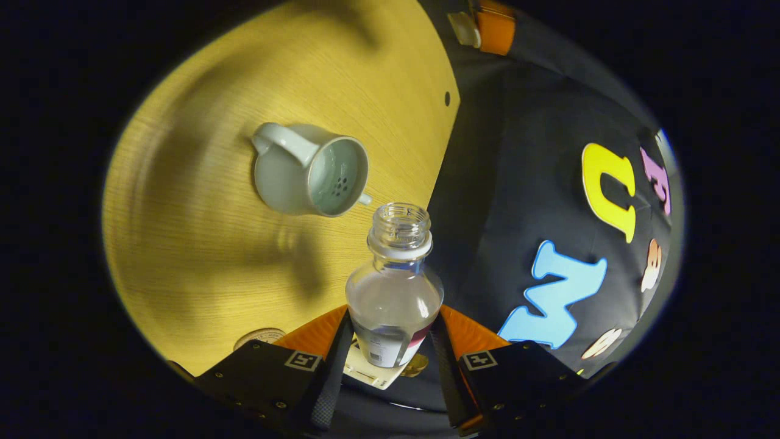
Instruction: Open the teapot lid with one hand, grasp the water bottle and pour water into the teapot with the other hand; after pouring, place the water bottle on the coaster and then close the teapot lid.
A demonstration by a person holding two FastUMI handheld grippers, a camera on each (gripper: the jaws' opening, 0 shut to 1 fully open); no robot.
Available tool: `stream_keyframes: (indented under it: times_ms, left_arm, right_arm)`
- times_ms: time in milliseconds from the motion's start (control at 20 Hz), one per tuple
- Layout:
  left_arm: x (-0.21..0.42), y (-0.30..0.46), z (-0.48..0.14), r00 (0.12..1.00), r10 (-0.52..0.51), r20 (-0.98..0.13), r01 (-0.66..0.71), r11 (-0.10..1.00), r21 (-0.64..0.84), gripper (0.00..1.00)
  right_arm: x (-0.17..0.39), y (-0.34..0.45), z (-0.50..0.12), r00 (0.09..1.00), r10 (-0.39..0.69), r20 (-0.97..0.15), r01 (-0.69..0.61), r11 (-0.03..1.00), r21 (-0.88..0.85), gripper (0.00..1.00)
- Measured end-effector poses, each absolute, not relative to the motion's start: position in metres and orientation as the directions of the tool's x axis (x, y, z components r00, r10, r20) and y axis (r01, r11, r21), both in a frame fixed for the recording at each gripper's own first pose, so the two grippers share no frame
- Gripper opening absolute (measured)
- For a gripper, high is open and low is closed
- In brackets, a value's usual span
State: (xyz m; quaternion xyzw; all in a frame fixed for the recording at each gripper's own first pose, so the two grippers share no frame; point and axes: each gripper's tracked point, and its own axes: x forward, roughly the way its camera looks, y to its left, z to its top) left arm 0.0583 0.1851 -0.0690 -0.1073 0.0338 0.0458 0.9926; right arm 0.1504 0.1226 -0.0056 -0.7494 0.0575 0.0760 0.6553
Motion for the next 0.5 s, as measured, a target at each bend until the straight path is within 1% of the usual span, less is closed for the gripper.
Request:
stream_keyframes:
  times_ms: [250, 500]
  left_arm:
    - [0.063, 0.146, -0.059, 0.994, 0.064, -0.087, -0.081, 0.976, -0.204, 0.10]
    - [0.076, 0.097, -0.052, 0.996, 0.013, -0.092, -0.031, 0.980, -0.196, 0.10]
  right_arm:
    - [0.130, 0.103, -0.023, 0.953, 0.064, -0.297, -0.304, 0.177, -0.936, 0.69]
    - [0.113, 0.081, -0.032, 0.928, 0.116, -0.354, -0.369, 0.410, -0.834, 0.69]
